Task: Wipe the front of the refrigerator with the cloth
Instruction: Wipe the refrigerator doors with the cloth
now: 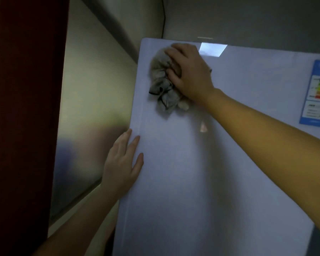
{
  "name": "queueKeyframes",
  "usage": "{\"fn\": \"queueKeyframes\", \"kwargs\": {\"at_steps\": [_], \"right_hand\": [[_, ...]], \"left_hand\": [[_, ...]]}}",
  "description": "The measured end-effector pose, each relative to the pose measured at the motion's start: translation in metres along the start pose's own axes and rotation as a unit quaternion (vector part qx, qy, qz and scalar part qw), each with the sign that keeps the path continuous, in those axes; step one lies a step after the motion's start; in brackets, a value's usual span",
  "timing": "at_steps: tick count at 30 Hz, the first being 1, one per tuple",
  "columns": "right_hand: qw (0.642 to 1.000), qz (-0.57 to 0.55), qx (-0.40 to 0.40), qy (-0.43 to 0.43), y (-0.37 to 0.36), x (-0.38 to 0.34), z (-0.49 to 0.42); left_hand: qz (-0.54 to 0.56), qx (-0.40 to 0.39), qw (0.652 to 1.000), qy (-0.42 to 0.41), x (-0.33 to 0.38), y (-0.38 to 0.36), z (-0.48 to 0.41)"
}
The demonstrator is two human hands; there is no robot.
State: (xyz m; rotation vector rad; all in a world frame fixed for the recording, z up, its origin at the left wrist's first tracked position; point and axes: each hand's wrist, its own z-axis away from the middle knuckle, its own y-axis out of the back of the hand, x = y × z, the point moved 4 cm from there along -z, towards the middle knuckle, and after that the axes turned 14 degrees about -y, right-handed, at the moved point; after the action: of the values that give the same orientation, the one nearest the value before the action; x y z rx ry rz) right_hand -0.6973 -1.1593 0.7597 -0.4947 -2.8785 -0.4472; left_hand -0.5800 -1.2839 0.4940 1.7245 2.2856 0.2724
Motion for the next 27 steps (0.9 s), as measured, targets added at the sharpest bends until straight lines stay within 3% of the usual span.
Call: {"fn": "queueKeyframes", "kwargs": {"at_steps": [3,5,8,10,12,16,20,23,27], "right_hand": [[0.999,-0.010,-0.029,0.028,-0.005,-0.005,0.019],[0.988,-0.006,-0.088,0.128,-0.011,-0.011,0.053],[0.931,0.032,-0.184,0.314,-0.018,-0.009,0.109],[0.914,0.038,-0.201,0.350,-0.013,0.006,0.123],[0.935,0.043,-0.166,0.312,0.004,0.031,0.114],[0.989,0.055,-0.047,0.129,0.058,0.099,0.063],[0.999,0.022,0.029,-0.022,0.097,0.151,0.044],[1.000,0.015,0.003,0.004,0.091,0.152,0.074],[0.978,0.009,-0.079,0.192,0.069,0.132,0.161]], "left_hand": [[-0.007,-0.011,1.000,0.004,-0.004,0.001,-0.022],[-0.013,-0.010,1.000,0.003,-0.006,0.001,-0.033],[-0.017,0.001,1.000,0.006,-0.002,-0.001,-0.045],[-0.023,0.012,1.000,0.010,0.003,-0.002,-0.050],[-0.036,0.022,0.999,-0.001,0.012,-0.004,-0.057],[-0.047,0.039,0.997,-0.050,0.042,-0.013,-0.079],[-0.043,0.044,0.994,-0.086,0.079,-0.026,-0.101],[-0.048,0.047,0.994,-0.087,0.101,-0.034,-0.112],[-0.054,0.054,0.996,-0.057,0.113,-0.040,-0.116]]}}
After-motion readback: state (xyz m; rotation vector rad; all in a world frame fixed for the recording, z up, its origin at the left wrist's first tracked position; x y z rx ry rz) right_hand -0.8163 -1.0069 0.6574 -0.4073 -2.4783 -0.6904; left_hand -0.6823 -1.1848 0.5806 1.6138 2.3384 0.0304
